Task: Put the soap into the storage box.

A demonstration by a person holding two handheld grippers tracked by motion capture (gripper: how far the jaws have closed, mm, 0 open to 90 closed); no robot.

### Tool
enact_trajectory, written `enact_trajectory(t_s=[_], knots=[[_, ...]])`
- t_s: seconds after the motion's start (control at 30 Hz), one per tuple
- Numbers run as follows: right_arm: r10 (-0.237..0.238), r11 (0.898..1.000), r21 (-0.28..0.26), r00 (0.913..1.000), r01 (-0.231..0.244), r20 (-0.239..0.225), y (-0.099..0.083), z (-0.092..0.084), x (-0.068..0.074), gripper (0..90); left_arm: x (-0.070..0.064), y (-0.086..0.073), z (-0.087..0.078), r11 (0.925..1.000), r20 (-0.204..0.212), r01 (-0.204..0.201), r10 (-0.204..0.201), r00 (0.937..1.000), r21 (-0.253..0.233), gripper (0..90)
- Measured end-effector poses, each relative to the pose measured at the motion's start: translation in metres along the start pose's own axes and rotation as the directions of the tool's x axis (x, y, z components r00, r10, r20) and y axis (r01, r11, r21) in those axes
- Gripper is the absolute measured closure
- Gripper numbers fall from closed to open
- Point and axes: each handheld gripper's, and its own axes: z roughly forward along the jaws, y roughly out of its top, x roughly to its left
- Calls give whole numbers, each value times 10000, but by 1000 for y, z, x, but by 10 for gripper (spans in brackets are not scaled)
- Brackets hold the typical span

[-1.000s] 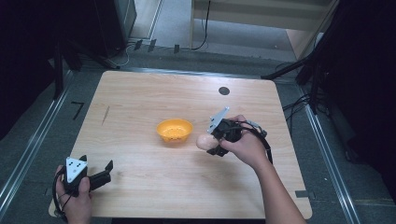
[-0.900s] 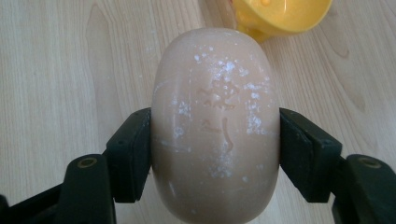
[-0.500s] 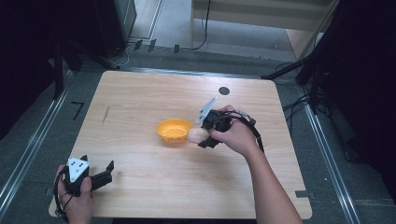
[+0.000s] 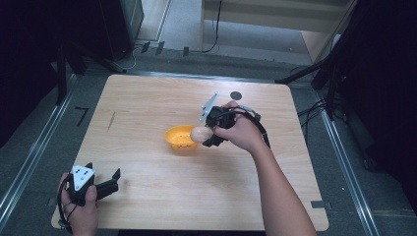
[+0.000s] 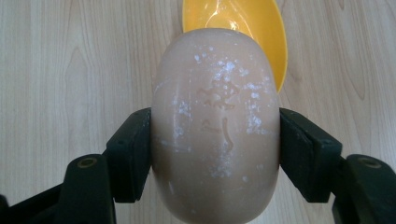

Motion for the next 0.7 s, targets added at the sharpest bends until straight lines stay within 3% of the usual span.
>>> enact_trajectory(t_s=[0.07,0.5,0.7], knots=[[53,10000,27,10000,-52,-72,1,1,-1,337,0,0,0,10000,19,11,-11,10000,-7,76],[-739,9968,302,9970,745,-227,33,30,-8,337,2,0,0,9999,121,145,-144,9998,-26,76],[-716,9965,406,9970,728,-307,40,35,-11,336,2,0,0,9998,109,193,-192,9998,-40,76]])
